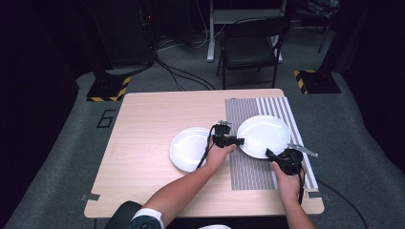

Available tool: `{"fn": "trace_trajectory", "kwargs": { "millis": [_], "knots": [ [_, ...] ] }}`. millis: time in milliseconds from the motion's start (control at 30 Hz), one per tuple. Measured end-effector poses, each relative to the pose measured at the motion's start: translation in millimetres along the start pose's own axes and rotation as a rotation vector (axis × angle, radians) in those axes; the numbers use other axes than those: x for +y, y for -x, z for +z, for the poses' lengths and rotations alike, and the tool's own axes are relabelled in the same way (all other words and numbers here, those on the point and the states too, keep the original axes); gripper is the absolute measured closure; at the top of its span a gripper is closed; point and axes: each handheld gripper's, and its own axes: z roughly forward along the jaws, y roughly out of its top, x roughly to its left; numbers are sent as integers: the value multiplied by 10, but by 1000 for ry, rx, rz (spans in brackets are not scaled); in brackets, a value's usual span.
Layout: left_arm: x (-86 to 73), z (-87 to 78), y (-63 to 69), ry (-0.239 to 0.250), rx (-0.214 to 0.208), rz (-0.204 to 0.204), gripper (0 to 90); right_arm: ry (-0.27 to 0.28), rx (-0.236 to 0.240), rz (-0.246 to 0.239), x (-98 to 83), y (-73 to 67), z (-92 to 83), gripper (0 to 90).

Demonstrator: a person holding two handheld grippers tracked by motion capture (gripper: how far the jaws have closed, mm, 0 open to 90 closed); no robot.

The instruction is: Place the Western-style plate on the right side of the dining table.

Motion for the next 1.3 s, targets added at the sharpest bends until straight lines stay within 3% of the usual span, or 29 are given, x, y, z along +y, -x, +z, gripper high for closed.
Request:
{"fn": "trace_trajectory", "kwargs": {
  "millis": [633,800,933,1133,1300],
  "knots": [
    [-23,114,0,-34,1,-37,563,-46,-9,32,5,125,61,482],
    [-24,125,22,-32,10,-32,563,-58,-5,75,-12,185,79,466],
    [-26,129,38,-33,24,-8,568,-70,-28,82,-22,223,87,458],
    [-27,129,46,-38,40,7,593,-98,-101,44,-19,255,78,457],
    [-29,131,55,-38,42,14,592,-99,-103,40,-18,256,77,457]
  ]
}}
